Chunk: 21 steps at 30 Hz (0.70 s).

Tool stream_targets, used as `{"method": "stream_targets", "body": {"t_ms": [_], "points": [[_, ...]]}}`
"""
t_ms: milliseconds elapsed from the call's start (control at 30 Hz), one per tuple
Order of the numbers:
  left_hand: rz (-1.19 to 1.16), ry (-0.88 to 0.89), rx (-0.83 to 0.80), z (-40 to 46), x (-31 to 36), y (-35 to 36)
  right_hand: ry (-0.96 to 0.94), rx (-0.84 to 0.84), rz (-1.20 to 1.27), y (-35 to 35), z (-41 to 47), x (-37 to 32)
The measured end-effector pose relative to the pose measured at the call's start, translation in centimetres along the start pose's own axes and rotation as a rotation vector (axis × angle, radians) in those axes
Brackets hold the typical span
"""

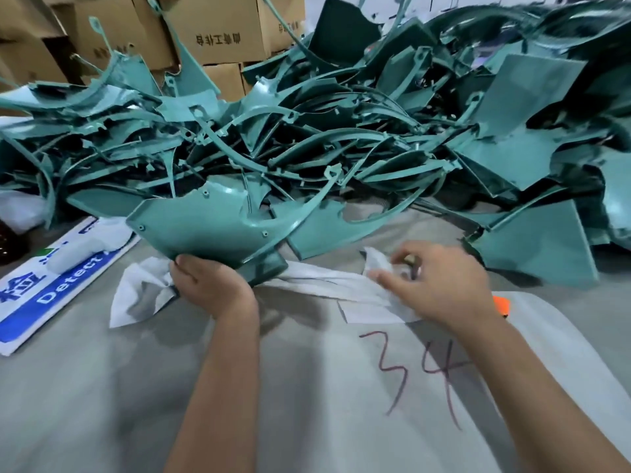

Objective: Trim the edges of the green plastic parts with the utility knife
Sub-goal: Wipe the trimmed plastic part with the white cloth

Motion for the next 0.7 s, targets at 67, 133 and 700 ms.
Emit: {"method": "stream_targets", "body": {"t_ms": [67,133,700], "points": [[0.005,0.05,-0.013,0.0,0.6,0.0,-0.083,-0.029,-0.222,0.7,-0.3,-1.7],[-0.008,0.049,-0.001,-0.7,1.2,-0.2,-0.172,-0.058,-0.264,1.8,-0.5,-4.0],[0.133,-0.744,-0.116,-1.3,4.6,0.5,-0.072,0.165,0.764,4.3,0.9,-7.1]]}}
Point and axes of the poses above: each hand's wrist, its own z-axis towards the middle knuckle, its own y-axis out of the palm, x = y × z, the point moved 2 cm from there along z, towards the middle knuckle, and after that the axes turned 5 degrees about y, right-handed, at the moved point
